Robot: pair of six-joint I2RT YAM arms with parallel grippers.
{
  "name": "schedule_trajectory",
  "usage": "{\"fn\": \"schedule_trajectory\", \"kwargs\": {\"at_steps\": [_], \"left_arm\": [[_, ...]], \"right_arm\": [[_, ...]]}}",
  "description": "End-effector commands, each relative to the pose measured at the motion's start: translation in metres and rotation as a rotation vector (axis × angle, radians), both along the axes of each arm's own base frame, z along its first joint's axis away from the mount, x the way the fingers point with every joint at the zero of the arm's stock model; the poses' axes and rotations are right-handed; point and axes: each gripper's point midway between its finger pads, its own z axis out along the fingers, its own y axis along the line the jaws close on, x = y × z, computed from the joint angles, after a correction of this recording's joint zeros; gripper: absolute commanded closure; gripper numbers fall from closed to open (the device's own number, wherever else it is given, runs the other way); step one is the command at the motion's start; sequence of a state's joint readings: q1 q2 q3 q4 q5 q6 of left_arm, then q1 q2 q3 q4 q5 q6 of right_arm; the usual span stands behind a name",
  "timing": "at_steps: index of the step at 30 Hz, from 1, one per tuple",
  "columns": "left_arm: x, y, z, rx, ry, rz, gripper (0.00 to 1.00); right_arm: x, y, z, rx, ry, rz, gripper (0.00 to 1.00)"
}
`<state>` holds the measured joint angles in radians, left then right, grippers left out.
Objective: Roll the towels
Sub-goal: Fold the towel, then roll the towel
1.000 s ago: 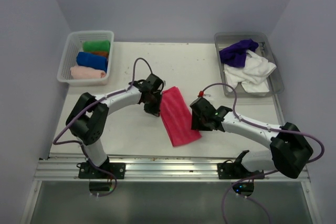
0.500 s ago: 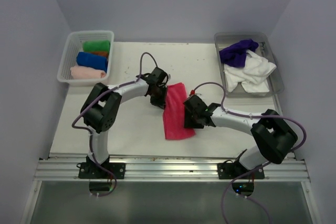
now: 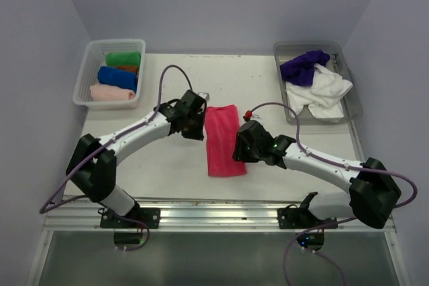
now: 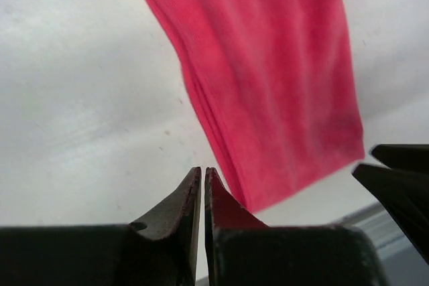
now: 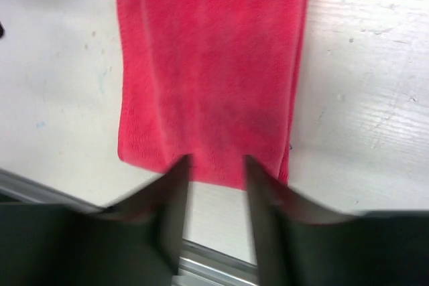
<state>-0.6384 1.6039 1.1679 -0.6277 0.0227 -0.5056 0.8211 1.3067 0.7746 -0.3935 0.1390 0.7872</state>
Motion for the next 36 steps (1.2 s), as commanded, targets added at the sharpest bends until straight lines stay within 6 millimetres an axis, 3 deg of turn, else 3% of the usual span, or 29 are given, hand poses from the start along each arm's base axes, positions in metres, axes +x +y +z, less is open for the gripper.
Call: {"fn": "schedule_trajectory", "kwargs": {"at_steps": [1,3,6,10,13,15,18,21,24,27,28,30,31,36], "left_arm": [[-0.040,-0.018,0.004,-0.066,0.037,-0.018,0.91],[-0.062,-0.044,0.005,-0.166,0.067,-0.076,0.92],[-0.083,-0.066,-0.007,-0.262,0.123,-0.132,0.93],[-0.094,-0.065,-0.046,-0.212,0.182,-0.134,0.93],[-0.098,-0.054,-0.074,-0.141,0.210,-0.114,0.93],[-0.099,-0.049,-0.077,-0.114,0.216,-0.120,0.94],[-0.099,-0.043,-0.065,-0.096,0.182,-0.122,0.93],[-0.097,-0.036,-0.038,-0.116,0.114,-0.110,0.91],[-0.104,-0.028,-0.034,-0.127,0.102,-0.099,0.82],[-0.116,-0.025,-0.047,-0.148,0.147,-0.106,0.70],[-0.122,-0.023,-0.055,-0.147,0.167,-0.105,0.63],[-0.126,-0.030,-0.058,-0.181,0.187,-0.113,0.61],[-0.128,-0.031,-0.060,-0.183,0.191,-0.114,0.55],[-0.136,-0.037,-0.074,-0.194,0.226,-0.115,0.55]], "right_arm": [[-0.018,0.004,-0.005,0.001,0.016,-0.004,0.71],[-0.023,0.004,-0.016,-0.012,0.039,-0.006,0.88],[-0.026,-0.003,-0.032,-0.054,0.063,-0.027,0.90],[-0.028,-0.010,-0.061,-0.122,0.107,-0.046,0.88],[-0.028,-0.009,-0.060,-0.123,0.112,-0.042,0.85],[-0.027,-0.012,-0.047,-0.105,0.080,-0.051,0.82],[-0.023,-0.026,-0.024,-0.107,0.009,-0.083,0.74],[-0.026,-0.044,-0.012,-0.129,-0.033,-0.101,0.63],[-0.032,-0.049,-0.017,-0.143,-0.026,-0.076,0.51],[-0.038,-0.041,-0.027,-0.127,0.006,-0.017,0.48],[-0.036,-0.035,-0.026,-0.106,-0.001,0.000,0.47],[-0.037,-0.031,-0.028,-0.092,0.003,0.015,0.47],[-0.035,-0.028,-0.029,-0.086,-0.002,0.023,0.47],[-0.035,-0.020,-0.038,-0.085,0.018,0.055,0.50]]}}
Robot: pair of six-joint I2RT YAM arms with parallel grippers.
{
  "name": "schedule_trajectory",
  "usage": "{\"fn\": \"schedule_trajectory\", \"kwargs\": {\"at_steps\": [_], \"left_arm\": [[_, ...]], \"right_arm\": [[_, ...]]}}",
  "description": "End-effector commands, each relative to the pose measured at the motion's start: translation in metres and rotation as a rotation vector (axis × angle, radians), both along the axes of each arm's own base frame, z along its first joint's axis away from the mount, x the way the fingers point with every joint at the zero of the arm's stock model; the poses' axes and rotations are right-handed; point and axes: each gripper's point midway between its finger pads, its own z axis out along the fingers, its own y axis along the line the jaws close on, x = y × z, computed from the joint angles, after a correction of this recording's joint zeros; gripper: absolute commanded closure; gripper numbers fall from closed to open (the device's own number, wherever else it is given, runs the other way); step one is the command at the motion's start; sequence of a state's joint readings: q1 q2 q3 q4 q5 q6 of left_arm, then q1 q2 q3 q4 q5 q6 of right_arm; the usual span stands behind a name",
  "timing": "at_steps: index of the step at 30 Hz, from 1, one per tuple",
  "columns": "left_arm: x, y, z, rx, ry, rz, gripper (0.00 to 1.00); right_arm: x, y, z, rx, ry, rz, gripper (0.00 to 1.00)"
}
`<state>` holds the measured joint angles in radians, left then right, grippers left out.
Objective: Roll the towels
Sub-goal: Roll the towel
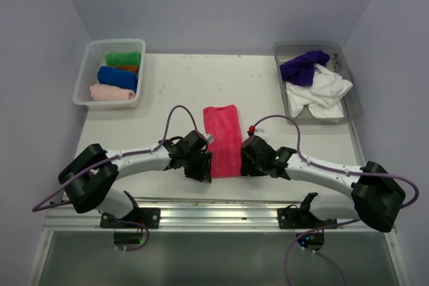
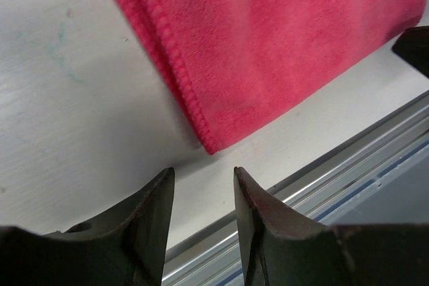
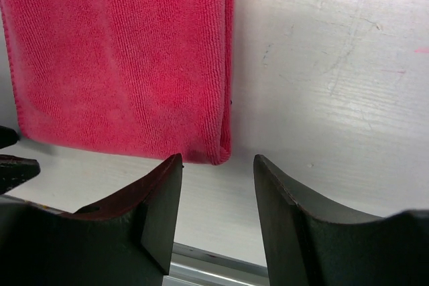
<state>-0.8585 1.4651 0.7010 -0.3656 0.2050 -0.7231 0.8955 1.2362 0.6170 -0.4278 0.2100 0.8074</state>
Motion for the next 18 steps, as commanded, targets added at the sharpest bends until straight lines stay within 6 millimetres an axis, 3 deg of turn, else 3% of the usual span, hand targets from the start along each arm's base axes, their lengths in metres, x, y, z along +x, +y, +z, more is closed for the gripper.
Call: {"fn": "schedule_trajectory", "kwargs": {"at_steps": [1,10,15,18], "left_arm": [[0.004,-0.018,-0.002,-0.068,-0.008,0.004,0.56],[0.010,-0.017,-0.013,-0.044,-0.008,0.056,0.74],[0.011,-0.014,-0.018,-0.024,-0.009,0.071,0.67],[0.011,-0.010,-0.022,-0.002,-0.011,0.082,0.68]], "right_arm": [[0.007,0.016,0.000,0.041,-0.020,0.039,0.50],[0.006,0.018,-0.007,0.040,0.003,0.031,0.53],[-0.001,0.018,-0.006,0.077,0.015,0.029,0.52],[-0.003,0.020,-0.009,0.103,0.021,0.021,0.52]]}}
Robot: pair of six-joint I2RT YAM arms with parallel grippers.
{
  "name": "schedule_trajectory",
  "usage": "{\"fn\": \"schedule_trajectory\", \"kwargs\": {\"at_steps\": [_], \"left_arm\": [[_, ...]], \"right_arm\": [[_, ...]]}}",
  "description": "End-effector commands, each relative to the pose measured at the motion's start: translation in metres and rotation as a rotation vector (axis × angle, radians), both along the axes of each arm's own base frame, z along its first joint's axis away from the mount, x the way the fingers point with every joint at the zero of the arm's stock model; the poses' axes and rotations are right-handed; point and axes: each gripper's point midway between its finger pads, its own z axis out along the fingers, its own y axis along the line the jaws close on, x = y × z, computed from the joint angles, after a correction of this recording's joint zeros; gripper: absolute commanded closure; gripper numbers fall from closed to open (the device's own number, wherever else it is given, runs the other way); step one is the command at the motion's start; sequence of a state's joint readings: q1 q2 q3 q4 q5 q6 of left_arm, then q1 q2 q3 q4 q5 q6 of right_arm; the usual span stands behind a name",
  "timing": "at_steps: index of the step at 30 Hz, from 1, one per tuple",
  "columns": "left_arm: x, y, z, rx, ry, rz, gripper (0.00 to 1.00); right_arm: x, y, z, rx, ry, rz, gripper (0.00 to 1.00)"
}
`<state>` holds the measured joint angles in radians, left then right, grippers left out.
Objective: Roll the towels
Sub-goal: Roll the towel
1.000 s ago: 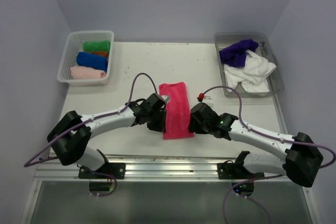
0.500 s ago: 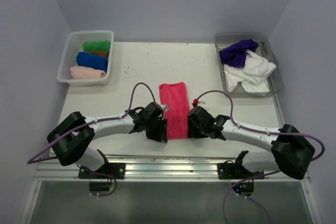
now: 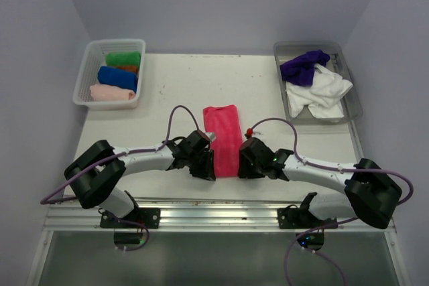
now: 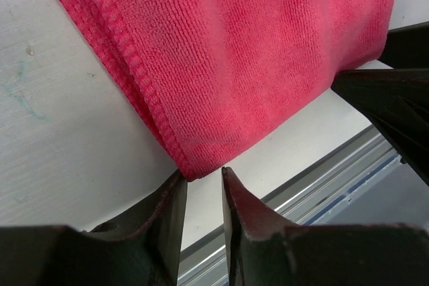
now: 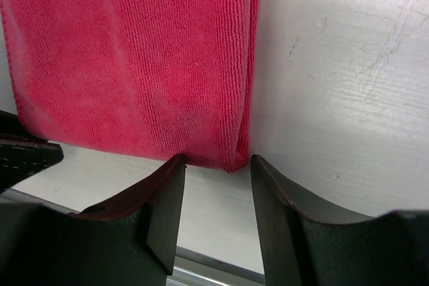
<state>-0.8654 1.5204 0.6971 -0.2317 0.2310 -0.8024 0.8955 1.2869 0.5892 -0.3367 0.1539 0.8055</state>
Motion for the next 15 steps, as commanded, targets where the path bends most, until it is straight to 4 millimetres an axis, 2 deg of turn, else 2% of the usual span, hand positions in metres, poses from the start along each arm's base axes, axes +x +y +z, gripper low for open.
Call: {"fn": "schedule_trajectory", "kwargs": {"at_steps": [1,2,4,6,7,9,10,11,13,15], "left_arm": [[0.003,0.016,-0.021,0.090,-0.019,0.037,0.70],[0.003,0.017,-0.022,0.092,-0.018,0.039,0.72],[0.002,0.018,-0.023,0.097,-0.018,0.041,0.82],[0.002,0.018,-0.022,0.098,-0.018,0.043,0.95],[0.003,0.019,-0.021,0.100,-0.018,0.045,1.00],[0.004,0.019,-0.018,0.101,-0.026,0.049,1.00],[0.004,0.021,-0.017,0.112,-0.029,0.055,1.00],[0.006,0.020,-0.010,0.100,-0.044,0.058,1.00],[0.009,0.019,0.000,0.090,-0.060,0.063,1.00],[0.013,0.011,0.019,0.037,-0.087,0.064,1.00]], "right_arm": [[0.000,0.007,0.001,0.057,-0.005,-0.012,0.52],[0.000,0.007,-0.001,0.052,-0.003,-0.015,0.54],[0.002,0.006,-0.004,0.039,-0.005,-0.018,0.56],[0.004,0.003,-0.007,0.021,-0.011,-0.027,0.62],[0.006,0.000,-0.008,0.003,-0.021,-0.035,0.69],[0.009,-0.003,-0.006,-0.018,-0.031,-0.051,0.82],[0.011,-0.004,-0.003,-0.024,-0.038,-0.056,0.93],[0.016,-0.003,0.004,-0.021,-0.057,-0.062,0.97],[0.016,-0.005,0.010,-0.033,-0.063,-0.055,1.00],[0.019,-0.005,0.022,-0.023,-0.088,-0.055,1.00]]}}
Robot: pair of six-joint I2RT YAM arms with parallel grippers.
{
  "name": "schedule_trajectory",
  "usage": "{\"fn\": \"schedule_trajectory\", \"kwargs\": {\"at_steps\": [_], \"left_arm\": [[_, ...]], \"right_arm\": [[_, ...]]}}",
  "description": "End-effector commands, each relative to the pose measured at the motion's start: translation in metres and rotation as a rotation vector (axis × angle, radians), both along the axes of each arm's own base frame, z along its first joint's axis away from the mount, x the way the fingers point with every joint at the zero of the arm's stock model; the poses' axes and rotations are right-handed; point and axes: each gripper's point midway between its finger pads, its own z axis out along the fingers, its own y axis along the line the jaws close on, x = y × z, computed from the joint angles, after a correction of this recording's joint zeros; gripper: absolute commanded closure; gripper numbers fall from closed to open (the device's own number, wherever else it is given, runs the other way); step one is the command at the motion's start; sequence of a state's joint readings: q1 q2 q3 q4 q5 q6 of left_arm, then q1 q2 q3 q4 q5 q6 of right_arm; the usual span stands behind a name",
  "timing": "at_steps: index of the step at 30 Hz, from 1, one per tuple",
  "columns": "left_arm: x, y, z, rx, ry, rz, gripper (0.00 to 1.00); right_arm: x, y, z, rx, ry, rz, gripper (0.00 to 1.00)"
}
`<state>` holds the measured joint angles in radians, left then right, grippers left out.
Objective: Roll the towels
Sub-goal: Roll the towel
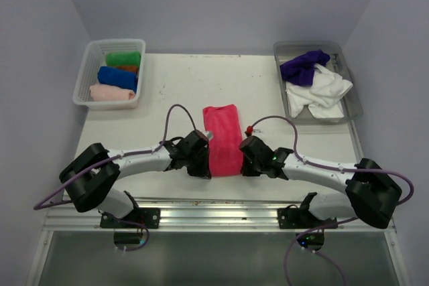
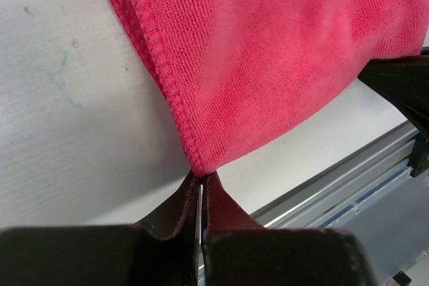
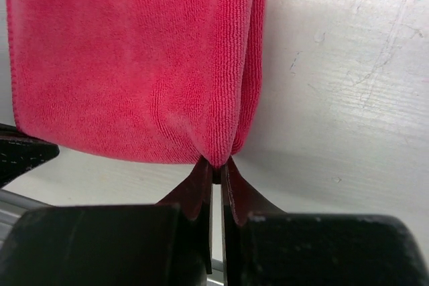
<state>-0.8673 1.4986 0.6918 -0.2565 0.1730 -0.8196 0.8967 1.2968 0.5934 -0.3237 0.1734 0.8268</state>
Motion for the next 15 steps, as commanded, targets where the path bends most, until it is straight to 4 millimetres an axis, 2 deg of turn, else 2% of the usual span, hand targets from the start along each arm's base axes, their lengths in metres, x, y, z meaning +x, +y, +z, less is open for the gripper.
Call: {"fn": "schedule_trajectory", "kwargs": {"at_steps": [1,3,9,15], "left_arm": [[0.010,0.000,0.025,-0.017,-0.066,0.018,1.00],[0.015,-0.006,0.039,-0.048,-0.087,0.020,1.00],[0.030,-0.007,0.055,-0.035,-0.114,0.039,1.00],[0.057,0.000,0.074,-0.039,-0.150,0.073,1.00]], "right_arm": [[0.015,-0.006,0.026,-0.025,-0.085,-0.029,1.00],[0.018,-0.006,0.036,-0.015,-0.105,-0.031,1.00],[0.029,0.002,0.060,0.009,-0.156,-0.029,1.00],[0.048,0.012,0.076,-0.006,-0.205,-0.013,1.00]]}}
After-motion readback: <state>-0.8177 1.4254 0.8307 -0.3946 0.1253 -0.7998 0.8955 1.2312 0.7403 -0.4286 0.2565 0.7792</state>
